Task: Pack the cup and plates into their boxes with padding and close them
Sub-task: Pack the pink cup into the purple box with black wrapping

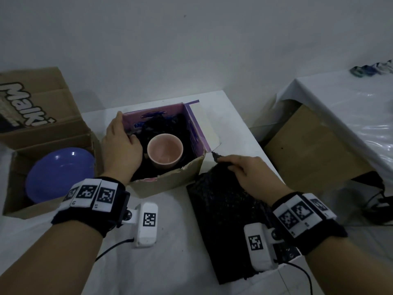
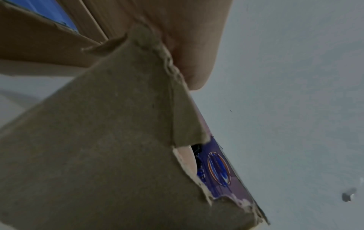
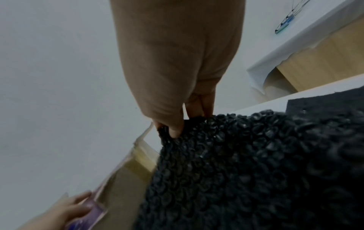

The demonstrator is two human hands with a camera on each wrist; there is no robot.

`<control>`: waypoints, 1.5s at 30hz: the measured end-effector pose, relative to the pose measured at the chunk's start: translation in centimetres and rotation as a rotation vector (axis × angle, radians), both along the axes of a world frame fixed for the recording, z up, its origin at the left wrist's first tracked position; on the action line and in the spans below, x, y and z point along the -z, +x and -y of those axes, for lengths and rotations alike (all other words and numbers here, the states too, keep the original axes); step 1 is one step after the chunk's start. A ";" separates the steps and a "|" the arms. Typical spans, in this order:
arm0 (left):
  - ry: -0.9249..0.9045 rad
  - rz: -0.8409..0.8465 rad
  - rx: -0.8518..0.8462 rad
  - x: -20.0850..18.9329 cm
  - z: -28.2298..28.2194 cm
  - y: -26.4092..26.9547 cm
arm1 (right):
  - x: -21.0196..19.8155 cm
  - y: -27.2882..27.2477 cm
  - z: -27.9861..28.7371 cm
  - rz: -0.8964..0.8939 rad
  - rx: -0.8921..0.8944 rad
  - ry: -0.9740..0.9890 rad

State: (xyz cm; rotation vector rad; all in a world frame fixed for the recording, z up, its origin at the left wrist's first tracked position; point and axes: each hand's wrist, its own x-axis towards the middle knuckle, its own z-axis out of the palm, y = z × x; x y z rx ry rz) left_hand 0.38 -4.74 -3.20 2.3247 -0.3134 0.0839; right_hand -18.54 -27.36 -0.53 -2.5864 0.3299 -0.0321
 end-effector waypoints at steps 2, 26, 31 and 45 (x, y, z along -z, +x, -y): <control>-0.015 -0.009 -0.005 0.0 0.0 0.0 | -1.2 0.2 0.0 0.176 0.094 0.003; -0.130 -0.045 -0.011 0.1 -0.2 0.0 | -1.2 6.0 -5.1 -0.085 -0.432 -0.300; -0.166 -0.058 -0.014 0.3 -0.2 0.1 | -2.8 6.6 -5.1 0.096 -0.367 -0.217; -0.289 -0.091 -0.031 0.6 -0.2 0.4 | -2.8 7.5 -7.0 0.278 -0.283 -0.623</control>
